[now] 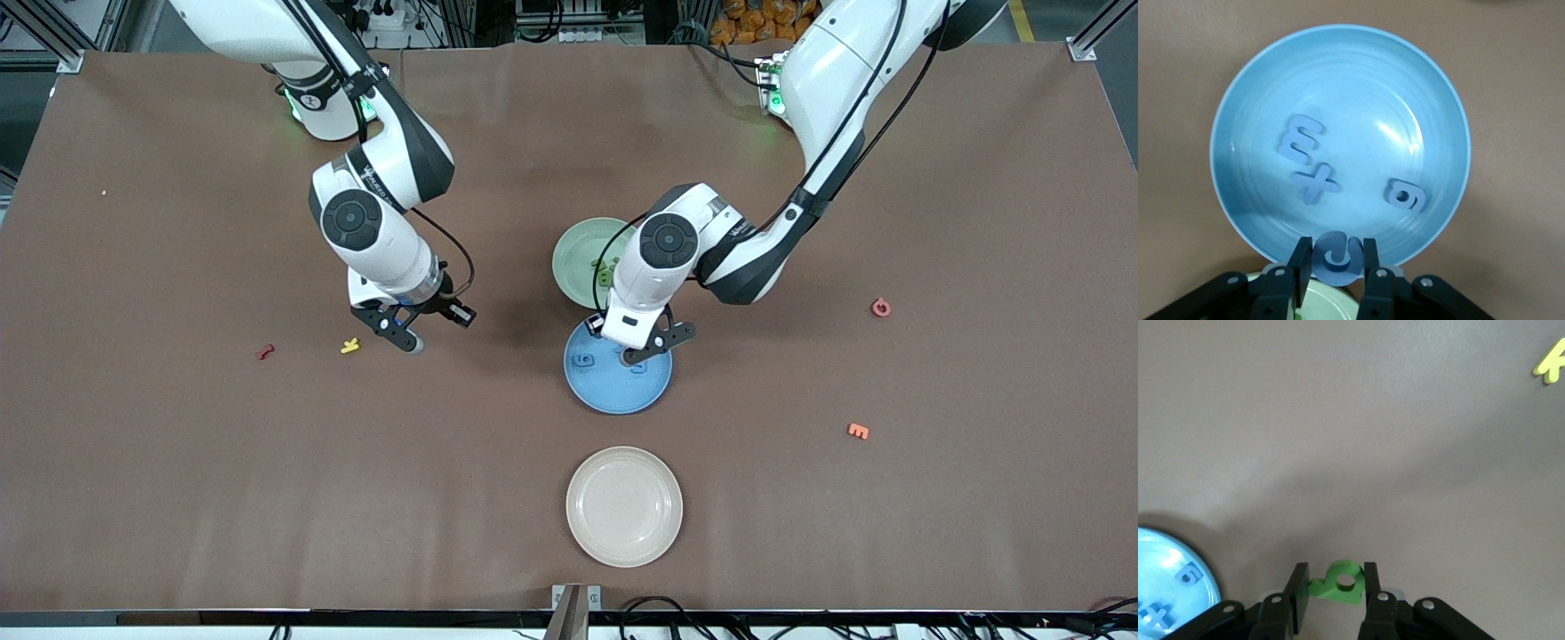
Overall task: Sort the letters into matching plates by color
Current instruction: 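Carry c over the blue plate while the right gripper carries a, then drop c on the blue plate while the right gripper moves a over green plate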
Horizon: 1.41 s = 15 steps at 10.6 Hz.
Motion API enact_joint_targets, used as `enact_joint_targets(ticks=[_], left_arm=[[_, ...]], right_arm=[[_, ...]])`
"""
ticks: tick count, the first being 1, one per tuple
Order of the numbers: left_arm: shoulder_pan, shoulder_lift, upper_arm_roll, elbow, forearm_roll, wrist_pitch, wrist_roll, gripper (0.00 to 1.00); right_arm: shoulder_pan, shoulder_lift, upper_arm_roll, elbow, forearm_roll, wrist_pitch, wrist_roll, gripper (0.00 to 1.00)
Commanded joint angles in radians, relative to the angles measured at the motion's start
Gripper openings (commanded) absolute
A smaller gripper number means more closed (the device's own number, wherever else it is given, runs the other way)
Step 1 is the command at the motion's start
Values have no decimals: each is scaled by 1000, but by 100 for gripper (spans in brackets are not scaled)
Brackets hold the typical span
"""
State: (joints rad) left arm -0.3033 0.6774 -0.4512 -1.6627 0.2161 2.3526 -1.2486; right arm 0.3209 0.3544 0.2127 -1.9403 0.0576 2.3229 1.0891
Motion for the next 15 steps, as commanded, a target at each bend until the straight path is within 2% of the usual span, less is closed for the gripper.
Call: enact_joint_targets(ticks=[1, 3, 7, 9, 12, 15], left_arm=[[-19, 16, 11, 43, 31, -19, -34, 99], [-16, 4, 20, 43, 52, -22, -26, 100], [-2, -10, 25, 69, 91, -93, -12, 100], [13, -28, 26, 72, 92, -139, 14, 100], [49, -79, 25, 73, 91, -232, 134, 100], [140, -146, 23, 72, 88, -331, 257, 100]], right_arm=[[6, -18, 33, -11, -9, 18, 60, 0], [18, -11, 57, -6, -16, 33, 99, 0], [95, 23, 59, -2, -44, 67, 201, 0], [139, 55, 59, 15, -105, 96, 308, 0], [200, 112, 59, 57, -186, 98, 449, 0], [283, 184, 59, 113, -199, 99, 563, 0]])
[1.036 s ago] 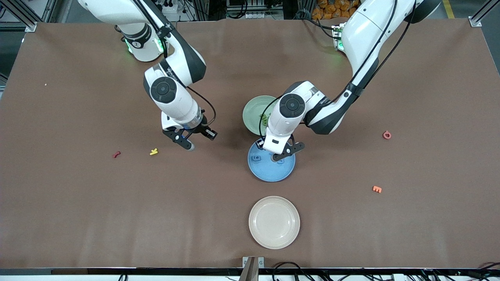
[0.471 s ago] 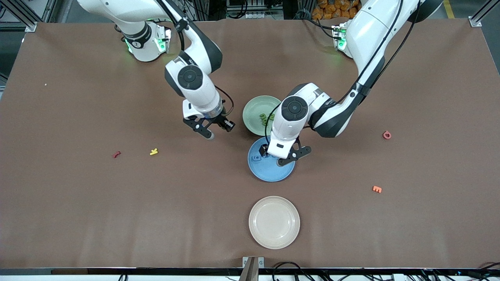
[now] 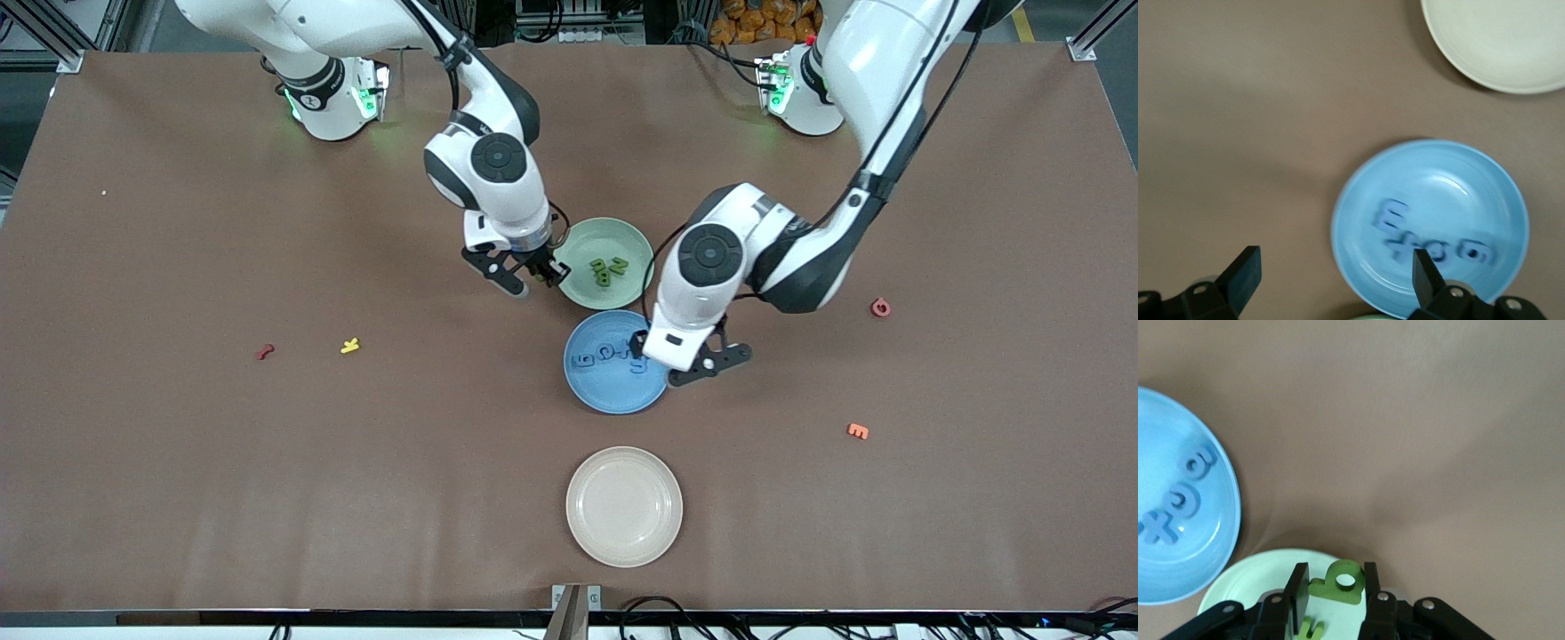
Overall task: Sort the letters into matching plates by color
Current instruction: 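Drop c on the blue plate while the right gripper moves a over green plate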
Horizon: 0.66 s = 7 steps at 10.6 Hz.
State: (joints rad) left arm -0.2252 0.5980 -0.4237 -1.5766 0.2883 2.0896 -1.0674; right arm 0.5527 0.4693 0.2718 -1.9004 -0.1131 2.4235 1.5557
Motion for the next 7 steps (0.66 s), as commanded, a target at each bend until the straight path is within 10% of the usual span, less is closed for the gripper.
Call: enact_joint_targets(ticks=[1, 7], left_arm=[[91, -89, -3, -19, 17, -95, 93, 100], [227, -168, -13, -117, 5, -123, 182, 100]], right_arm=[[76, 89, 0, 98, -36, -1, 133, 0], [160, 233, 0, 241, -158, -1, 320, 0]])
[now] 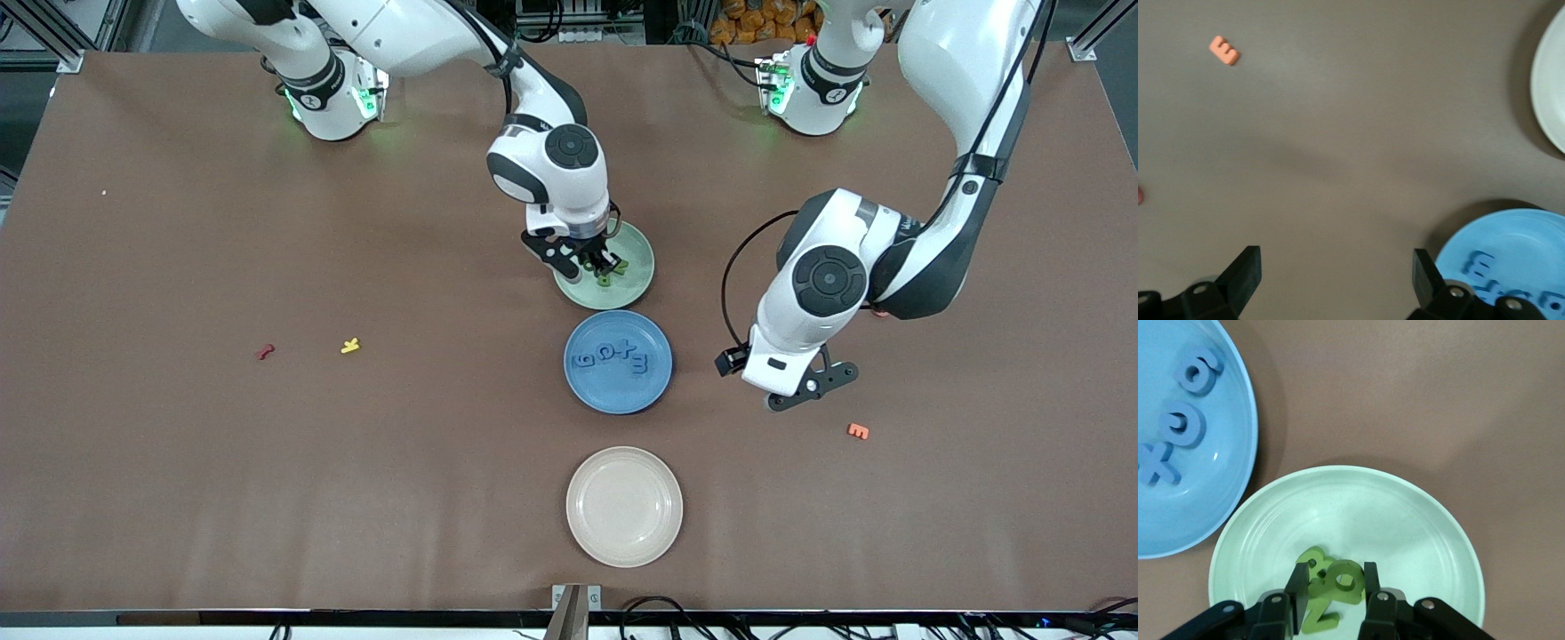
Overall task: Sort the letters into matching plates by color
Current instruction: 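Drop a on the green plate with the right gripper while the left gripper withdraws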
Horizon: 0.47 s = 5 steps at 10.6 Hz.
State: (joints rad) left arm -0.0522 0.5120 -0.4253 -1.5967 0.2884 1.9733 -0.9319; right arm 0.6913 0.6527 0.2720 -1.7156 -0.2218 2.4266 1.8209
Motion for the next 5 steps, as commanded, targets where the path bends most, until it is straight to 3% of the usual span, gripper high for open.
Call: enact_joint_targets(ticks=[1, 2, 4, 5], left_arm=[[89, -113, -10, -127, -12, -7, 120, 100], [95, -154, 9, -167, -55, -7, 213, 100], [86, -274, 118, -276, -165, -4, 423, 100], [86, -335, 144, -329, -184, -2, 480, 100]], right_arm=[[28, 59, 0, 68, -50, -3, 57, 0], [39, 82, 0, 89, -50, 5, 57, 0], [45, 103, -2, 99, -50, 48, 60, 0], [51, 104, -2, 99, -50, 48, 64, 15]])
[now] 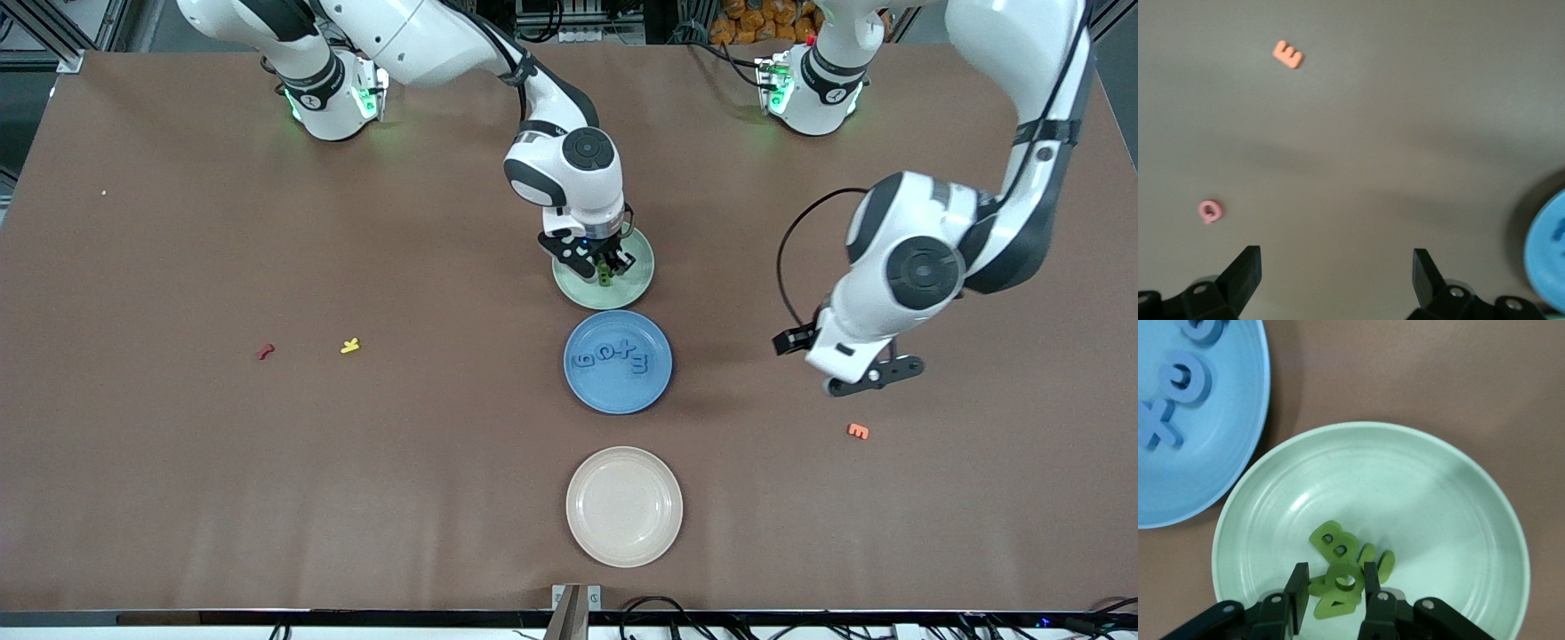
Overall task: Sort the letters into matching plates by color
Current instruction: 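Drop a on the green plate with the right gripper while the left gripper withdraws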
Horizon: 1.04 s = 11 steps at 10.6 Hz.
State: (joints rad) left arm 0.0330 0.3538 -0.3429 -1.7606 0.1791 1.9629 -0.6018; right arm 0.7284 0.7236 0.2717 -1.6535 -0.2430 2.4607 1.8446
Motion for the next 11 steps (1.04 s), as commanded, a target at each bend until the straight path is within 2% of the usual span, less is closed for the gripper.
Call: enact_joint_targets(ticks=[1, 2, 3, 4, 5, 6, 7, 8, 9, 11], left_arm=[[-2, -225, 76, -213, -87, 8, 186, 100], [-8, -268, 78, -253, -95, 8, 197, 100], [-45, -303, 108, -282, -96, 8, 197, 100], [-83, -332, 152, -307, -99, 7, 197, 100], [-90, -341, 160, -312, -99, 5, 195, 100], [-88, -351, 160, -312, -99, 4, 195, 100], [-87, -364, 162, -324, -99, 4, 195, 100], [-81, -380, 160, -327, -101, 4, 197, 100], [-79, -395, 163, -324, -121, 4, 198, 100], [-70, -429, 163, -309, -159, 2, 200, 100]], right_arm=[[13, 33, -2, 37, -29, 14, 41, 20], [13, 33, -2, 37, -30, 14, 39, 26], [11, 33, -2, 37, -30, 14, 39, 34], [11, 31, -2, 37, -30, 14, 41, 52], [11, 27, -2, 37, -27, 14, 41, 66], [0, 17, -2, 34, -25, 12, 39, 74], [-1, 7, -2, 32, -24, 8, 39, 95], [-3, -1, -2, 29, -24, 6, 39, 100], [-15, -34, 0, 9, -21, 3, 38, 100], [-43, -160, 4, -86, -13, 3, 27, 100]])
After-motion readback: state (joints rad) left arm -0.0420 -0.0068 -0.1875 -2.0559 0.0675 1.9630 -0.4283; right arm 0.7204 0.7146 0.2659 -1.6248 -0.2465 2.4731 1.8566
